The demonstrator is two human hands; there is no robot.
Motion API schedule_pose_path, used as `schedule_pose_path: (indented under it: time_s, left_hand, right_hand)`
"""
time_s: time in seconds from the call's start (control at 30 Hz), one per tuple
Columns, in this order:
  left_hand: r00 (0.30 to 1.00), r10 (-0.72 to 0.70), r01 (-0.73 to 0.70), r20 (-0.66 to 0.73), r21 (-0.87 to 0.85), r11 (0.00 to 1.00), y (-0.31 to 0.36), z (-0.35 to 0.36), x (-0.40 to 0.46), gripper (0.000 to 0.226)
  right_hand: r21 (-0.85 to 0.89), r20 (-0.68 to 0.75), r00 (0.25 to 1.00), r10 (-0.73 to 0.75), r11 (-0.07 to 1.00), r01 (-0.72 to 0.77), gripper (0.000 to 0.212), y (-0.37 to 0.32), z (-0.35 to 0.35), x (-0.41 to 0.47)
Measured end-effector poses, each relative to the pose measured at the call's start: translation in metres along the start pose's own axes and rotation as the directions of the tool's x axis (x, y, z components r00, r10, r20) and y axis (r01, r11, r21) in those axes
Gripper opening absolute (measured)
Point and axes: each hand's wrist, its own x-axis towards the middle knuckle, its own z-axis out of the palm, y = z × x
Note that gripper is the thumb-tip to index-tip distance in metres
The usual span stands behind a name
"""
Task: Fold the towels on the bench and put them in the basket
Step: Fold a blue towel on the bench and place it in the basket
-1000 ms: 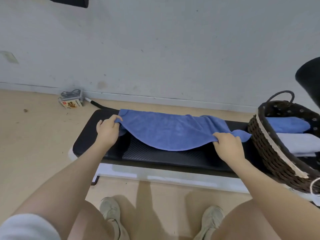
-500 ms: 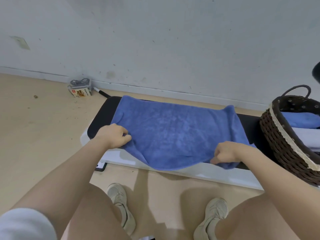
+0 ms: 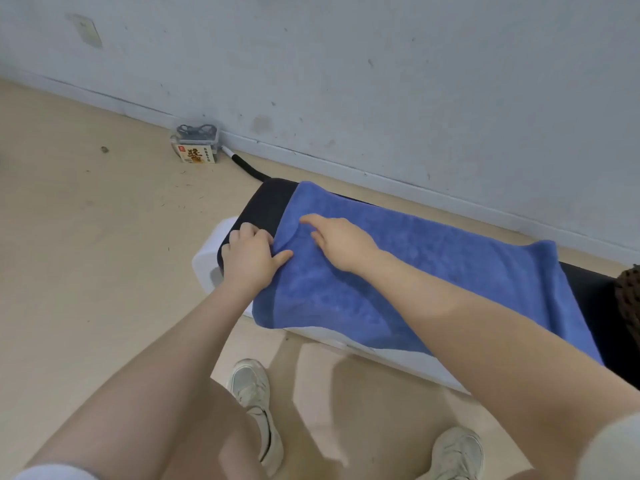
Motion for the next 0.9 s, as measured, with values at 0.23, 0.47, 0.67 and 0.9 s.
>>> schedule_pose_path:
  time_s: [0.23, 0.47, 0.67, 0.9]
  left_hand:
    - [0.984, 0.112, -0.019, 0.140, -0.539, 0.842, -0.017, -0.012, 0.023, 0.025]
    - [0.837, 0.275, 0.331, 0.474, -0.837, 0.435, -0.036, -0.037, 0.034, 0.021]
    - [0.693, 0.458, 0.463, 0.556, -0.831, 0.309, -0.036, -0.044, 0.026, 0.047]
    - [0.621, 0.456, 0.384, 0.638, -0.754, 0.533, -0.025, -0.041, 0.013, 0.044]
  right_hand:
    - [-0.252, 0.180, 0.980, -0.087, 0.959, 0.131, 0.035, -0.020, -0.003, 0.081]
    - [-0.223, -0.052, 0.995, -0.086, 0.972, 0.072, 0.014, -0.012, -0.013, 0.097]
    - [-0.413, -0.485, 0.823, -0.295, 0.907, 0.083, 0.011, 0.027, 0.008, 0.071]
    - [-0.412, 0.085, 0.952, -0.294, 0.860, 0.302, 0.011, 0.043, -0.010, 0.052]
